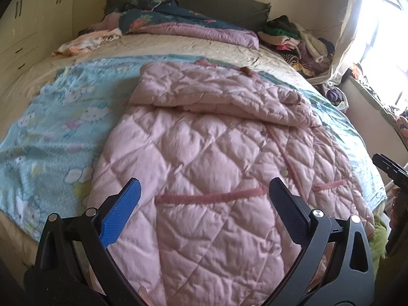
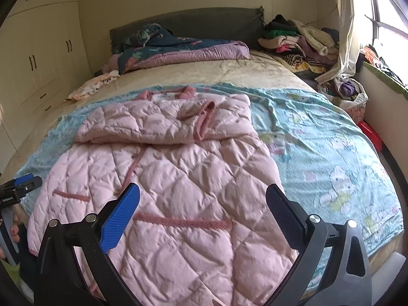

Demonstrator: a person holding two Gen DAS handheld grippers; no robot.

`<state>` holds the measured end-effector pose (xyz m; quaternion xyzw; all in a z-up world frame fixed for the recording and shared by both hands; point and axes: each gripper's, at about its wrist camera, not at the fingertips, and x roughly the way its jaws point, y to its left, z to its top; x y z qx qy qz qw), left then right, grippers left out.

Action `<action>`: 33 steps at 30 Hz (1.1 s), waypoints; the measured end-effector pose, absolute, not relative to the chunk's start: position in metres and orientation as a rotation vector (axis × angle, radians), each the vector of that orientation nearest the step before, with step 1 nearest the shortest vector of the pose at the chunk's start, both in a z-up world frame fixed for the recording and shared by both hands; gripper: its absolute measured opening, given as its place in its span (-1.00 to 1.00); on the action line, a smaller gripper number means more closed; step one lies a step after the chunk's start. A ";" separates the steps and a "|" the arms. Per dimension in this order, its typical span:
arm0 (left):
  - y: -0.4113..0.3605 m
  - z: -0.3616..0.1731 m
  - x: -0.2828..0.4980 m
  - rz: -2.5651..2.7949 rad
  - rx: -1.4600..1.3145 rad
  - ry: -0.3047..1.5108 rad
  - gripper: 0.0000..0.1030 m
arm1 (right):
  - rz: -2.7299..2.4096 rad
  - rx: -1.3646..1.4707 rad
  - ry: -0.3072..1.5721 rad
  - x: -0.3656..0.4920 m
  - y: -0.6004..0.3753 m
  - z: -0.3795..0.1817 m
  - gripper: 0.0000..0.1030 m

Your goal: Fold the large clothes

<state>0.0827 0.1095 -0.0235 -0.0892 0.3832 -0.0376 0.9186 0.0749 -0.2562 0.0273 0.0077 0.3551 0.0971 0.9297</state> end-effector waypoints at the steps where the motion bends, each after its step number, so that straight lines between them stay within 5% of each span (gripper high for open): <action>1: 0.111 -0.025 0.082 -0.079 -0.190 0.792 0.83 | 0.197 0.015 0.732 0.074 -0.258 0.025 0.91; 33: 0.192 -0.083 0.017 0.022 -0.225 0.914 0.83 | 0.181 -0.001 0.875 0.052 -0.298 -0.026 0.91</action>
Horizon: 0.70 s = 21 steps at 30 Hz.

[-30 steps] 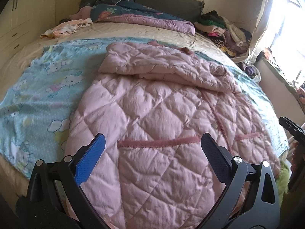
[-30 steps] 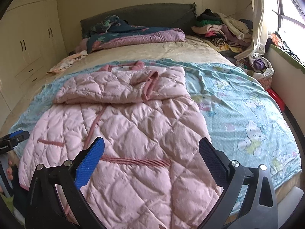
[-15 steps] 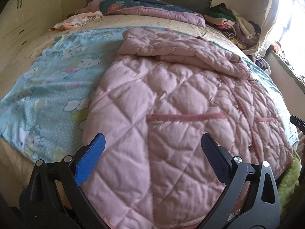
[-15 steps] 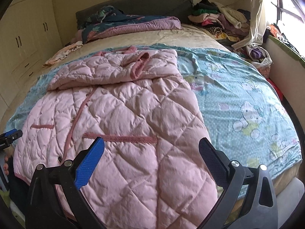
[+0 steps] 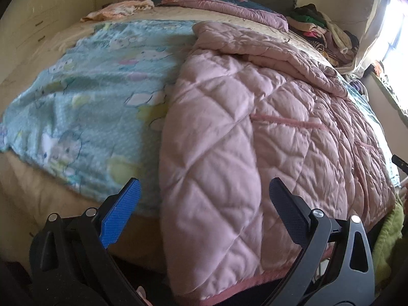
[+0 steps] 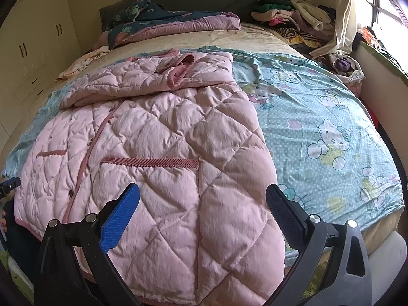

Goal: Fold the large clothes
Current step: 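Move both tools to the jacket hem and grasp it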

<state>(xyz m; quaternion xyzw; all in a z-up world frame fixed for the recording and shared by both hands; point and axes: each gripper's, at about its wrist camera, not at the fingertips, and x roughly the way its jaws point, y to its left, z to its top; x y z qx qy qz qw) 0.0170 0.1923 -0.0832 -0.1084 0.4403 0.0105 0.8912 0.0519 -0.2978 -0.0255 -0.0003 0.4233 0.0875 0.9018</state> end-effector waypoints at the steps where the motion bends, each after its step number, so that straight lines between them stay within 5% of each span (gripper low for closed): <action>1: 0.195 -0.085 0.013 0.010 -0.242 0.917 0.83 | 0.183 -0.003 0.878 0.051 -0.298 -0.026 0.91; 5: 0.200 -0.090 0.004 -0.019 -0.267 0.936 0.36 | 0.188 -0.007 0.887 0.046 -0.302 -0.027 0.91; 9: 0.197 -0.104 -0.002 -0.068 -0.291 1.000 0.20 | 0.200 -0.017 0.911 0.042 -0.305 -0.032 0.91; 21: 0.179 -0.120 -0.006 -0.118 -0.255 1.053 0.47 | 0.191 -0.012 1.048 0.017 -0.331 -0.059 0.91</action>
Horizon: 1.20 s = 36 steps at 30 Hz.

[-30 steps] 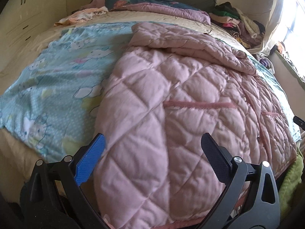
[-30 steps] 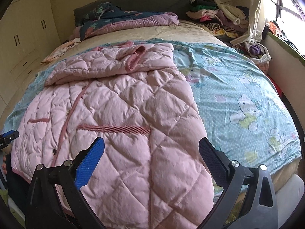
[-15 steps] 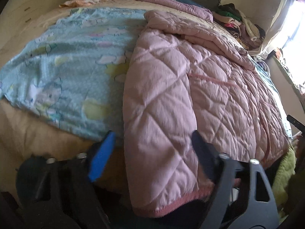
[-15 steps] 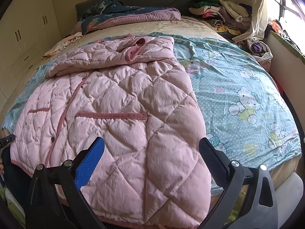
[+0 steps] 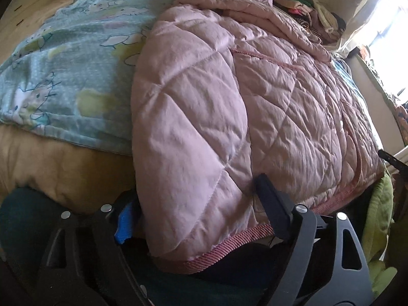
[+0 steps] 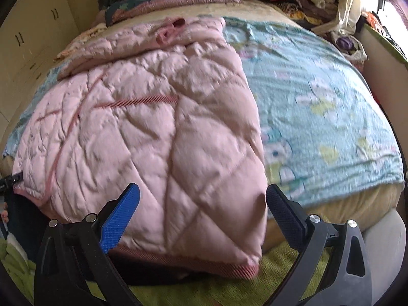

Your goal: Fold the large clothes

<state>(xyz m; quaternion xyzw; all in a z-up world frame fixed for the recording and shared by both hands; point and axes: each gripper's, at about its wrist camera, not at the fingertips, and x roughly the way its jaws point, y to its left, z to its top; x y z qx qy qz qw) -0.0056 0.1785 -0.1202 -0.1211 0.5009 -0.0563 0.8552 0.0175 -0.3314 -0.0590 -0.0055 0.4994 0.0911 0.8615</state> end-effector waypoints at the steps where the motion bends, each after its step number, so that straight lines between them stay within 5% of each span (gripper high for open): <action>1: 0.179 -0.120 -0.005 -0.118 -0.256 1.054 0.48 | 0.189 -0.011 1.060 0.017 -0.333 -0.061 0.91; 13: 0.176 -0.124 -0.009 -0.123 -0.253 1.066 0.56 | 0.260 0.108 1.192 0.011 -0.347 -0.091 0.89; 17: 0.172 -0.116 -0.013 -0.127 -0.232 1.032 0.08 | 0.301 0.112 1.155 0.002 -0.345 -0.086 0.36; 21: 0.169 -0.102 -0.018 -0.126 -0.206 0.981 -0.54 | 0.318 0.065 1.071 -0.009 -0.341 -0.069 -0.42; 24: 0.167 -0.082 -0.019 -0.143 -0.169 0.904 -0.73 | 0.347 0.049 0.994 -0.012 -0.337 -0.049 -0.59; 36: 0.155 -0.016 0.022 -0.181 -0.110 0.697 -0.78 | 0.418 0.133 0.710 0.018 -0.332 0.031 -0.68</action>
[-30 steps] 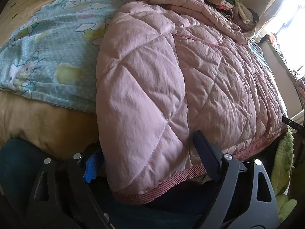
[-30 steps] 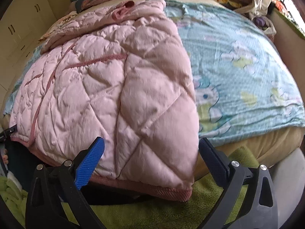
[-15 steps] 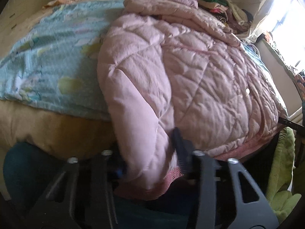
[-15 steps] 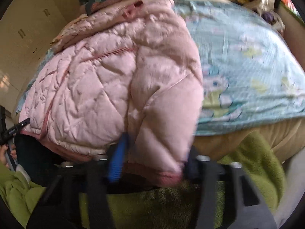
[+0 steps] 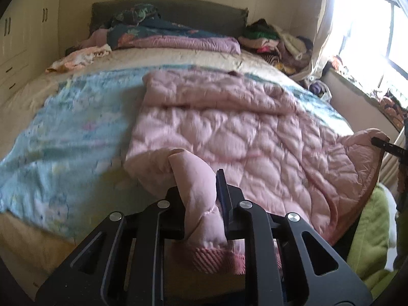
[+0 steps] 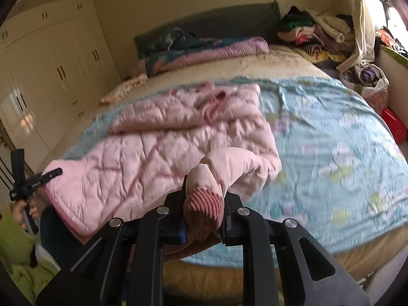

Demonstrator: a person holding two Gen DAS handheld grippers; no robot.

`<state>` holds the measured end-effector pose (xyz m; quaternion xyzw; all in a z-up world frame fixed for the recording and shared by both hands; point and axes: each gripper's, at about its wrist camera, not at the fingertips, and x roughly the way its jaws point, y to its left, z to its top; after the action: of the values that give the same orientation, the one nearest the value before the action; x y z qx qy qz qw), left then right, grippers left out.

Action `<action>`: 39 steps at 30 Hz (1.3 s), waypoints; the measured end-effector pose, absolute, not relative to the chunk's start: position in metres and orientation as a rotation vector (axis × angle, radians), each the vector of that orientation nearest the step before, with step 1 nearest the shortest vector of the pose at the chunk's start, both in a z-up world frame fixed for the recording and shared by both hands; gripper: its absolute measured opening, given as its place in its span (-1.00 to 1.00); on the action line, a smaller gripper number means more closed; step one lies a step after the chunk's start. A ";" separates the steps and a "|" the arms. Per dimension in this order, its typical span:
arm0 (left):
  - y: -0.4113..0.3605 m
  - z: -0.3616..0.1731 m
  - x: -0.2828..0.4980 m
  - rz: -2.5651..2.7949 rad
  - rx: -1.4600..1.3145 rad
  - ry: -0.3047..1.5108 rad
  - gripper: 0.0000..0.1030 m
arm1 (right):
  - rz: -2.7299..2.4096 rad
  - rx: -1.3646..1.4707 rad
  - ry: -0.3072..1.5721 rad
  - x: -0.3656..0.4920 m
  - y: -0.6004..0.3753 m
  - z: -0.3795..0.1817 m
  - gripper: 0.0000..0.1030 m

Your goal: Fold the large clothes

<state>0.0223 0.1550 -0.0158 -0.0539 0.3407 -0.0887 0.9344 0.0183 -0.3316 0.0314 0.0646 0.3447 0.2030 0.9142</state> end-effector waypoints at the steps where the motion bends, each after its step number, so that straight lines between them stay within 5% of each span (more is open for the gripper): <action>1: 0.155 -0.012 0.025 -0.184 -0.118 0.686 -0.78 | 0.420 0.135 0.701 0.021 -0.331 0.035 -0.68; 39: 0.183 0.102 0.094 -0.129 -0.213 0.415 -0.78 | 0.371 0.248 0.460 0.090 -0.341 0.139 -0.70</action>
<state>0.0940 0.1828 0.1024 -0.1054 0.2053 -0.0639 0.9709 0.0896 -0.3409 0.1386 0.1219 0.2260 0.1823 0.9491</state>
